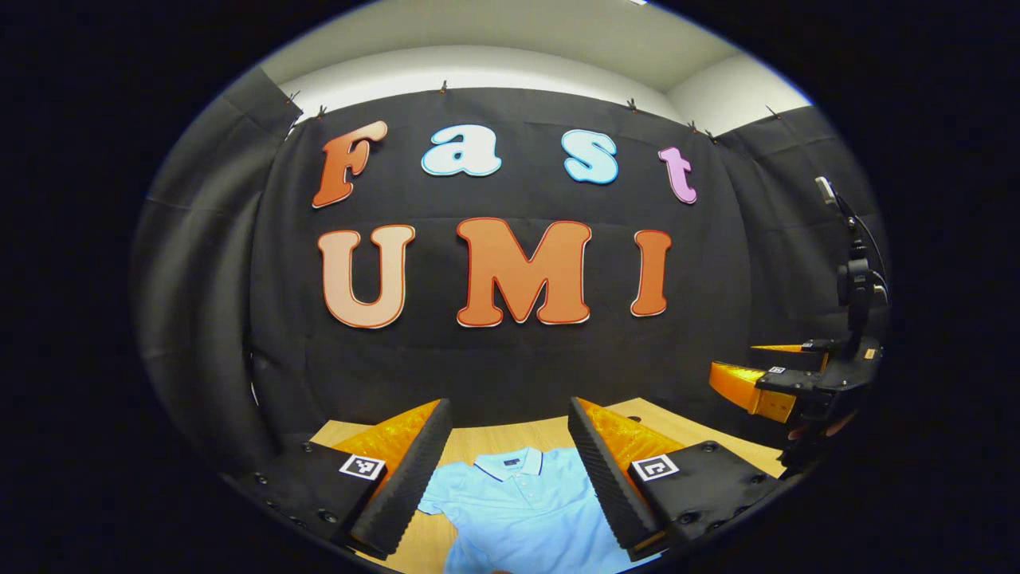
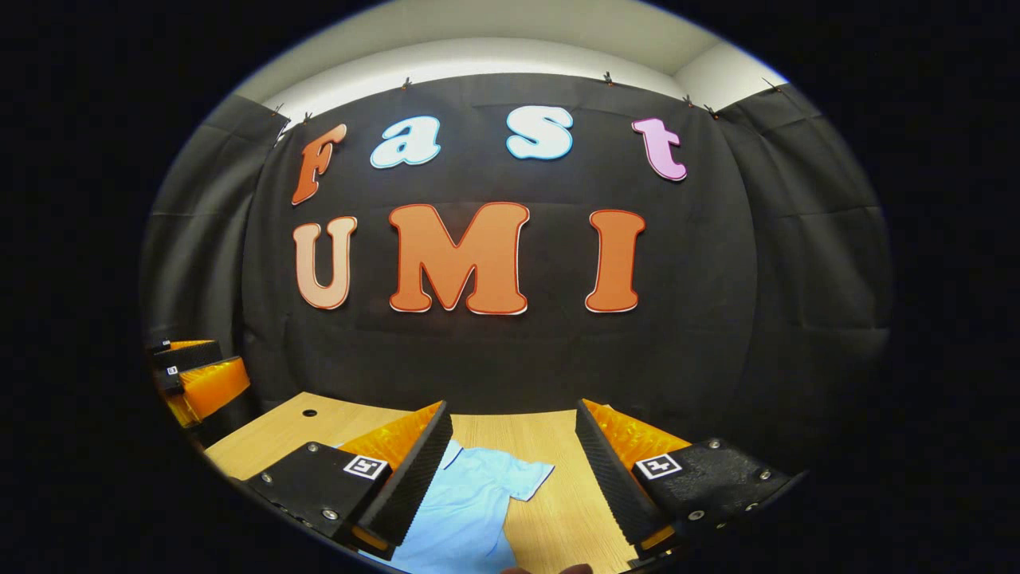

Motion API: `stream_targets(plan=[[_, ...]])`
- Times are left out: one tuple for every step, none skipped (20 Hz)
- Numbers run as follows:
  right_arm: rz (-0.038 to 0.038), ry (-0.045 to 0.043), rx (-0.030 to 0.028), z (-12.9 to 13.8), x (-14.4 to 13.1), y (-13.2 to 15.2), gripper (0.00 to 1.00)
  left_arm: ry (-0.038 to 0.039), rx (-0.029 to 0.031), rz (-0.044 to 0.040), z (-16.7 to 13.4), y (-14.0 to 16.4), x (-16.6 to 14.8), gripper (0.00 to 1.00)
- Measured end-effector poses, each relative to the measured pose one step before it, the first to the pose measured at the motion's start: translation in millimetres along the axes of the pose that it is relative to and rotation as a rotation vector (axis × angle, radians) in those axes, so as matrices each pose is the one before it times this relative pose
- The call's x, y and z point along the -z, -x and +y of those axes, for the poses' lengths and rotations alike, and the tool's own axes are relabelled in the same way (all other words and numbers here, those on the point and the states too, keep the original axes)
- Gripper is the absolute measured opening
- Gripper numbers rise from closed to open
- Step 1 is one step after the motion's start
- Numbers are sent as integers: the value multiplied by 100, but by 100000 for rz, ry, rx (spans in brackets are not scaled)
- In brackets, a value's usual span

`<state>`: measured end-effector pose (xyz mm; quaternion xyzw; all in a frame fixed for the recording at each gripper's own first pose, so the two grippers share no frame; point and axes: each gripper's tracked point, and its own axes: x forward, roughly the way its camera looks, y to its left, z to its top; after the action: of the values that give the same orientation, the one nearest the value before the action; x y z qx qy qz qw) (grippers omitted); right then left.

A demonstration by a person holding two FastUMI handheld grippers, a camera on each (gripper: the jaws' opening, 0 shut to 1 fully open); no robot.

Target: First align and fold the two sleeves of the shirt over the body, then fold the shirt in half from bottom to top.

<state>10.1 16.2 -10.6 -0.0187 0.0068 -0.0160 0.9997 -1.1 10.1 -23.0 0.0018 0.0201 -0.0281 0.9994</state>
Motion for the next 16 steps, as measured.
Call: stream_targets(plan=[[420,1208,439,129,93,41,97,390,323,-633,262,-9,-312,96],[823,1317,365,57,179,-65,97,745,655,-542,217,163,0,96],[935,1198,572,56,204,-35,97,406,564,-293,267,70,-25,95],[1190,639,728,-75,268,-63,97,-54,203,-333,373,214,71,97],[1740,-29,680,-68,382,-118,97,-87,259,-192,346,36,-72,96],[1491,-279,684,-50,336,-306,97,-271,293,56,138,-20,129,97],[1609,-271,689,-120,406,-415,97,99,47,9,180,-149,86,97],[1600,-103,59,-123,531,-418,97,196,509,73,-138,-113,87,97],[1544,141,-239,-73,465,-537,97,-377,-644,-737,98,-121,-192,97],[1323,370,-866,5,433,-733,97,-817,-881,-1303,236,-85,-82,95],[1744,472,-1006,35,564,-789,97,-688,-1227,-1644,-54,-223,-456,96],[2285,380,-1202,29,710,-954,97,-43,-1337,-721,-231,-306,55,96],[2403,401,-1571,13,606,-940,98,391,-591,-257,-367,-114,4,94],[2155,80,-614,-295,598,-1054,98,686,-344,-1374,-562,-142,-257,95],[2480,-314,-122,-390,642,-1287,98,175,-767,-1016,-436,-242,-233,97],[3118,-636,-507,-288,788,-1302,98,-630,-1269,-579,-225,-288,56,97]])
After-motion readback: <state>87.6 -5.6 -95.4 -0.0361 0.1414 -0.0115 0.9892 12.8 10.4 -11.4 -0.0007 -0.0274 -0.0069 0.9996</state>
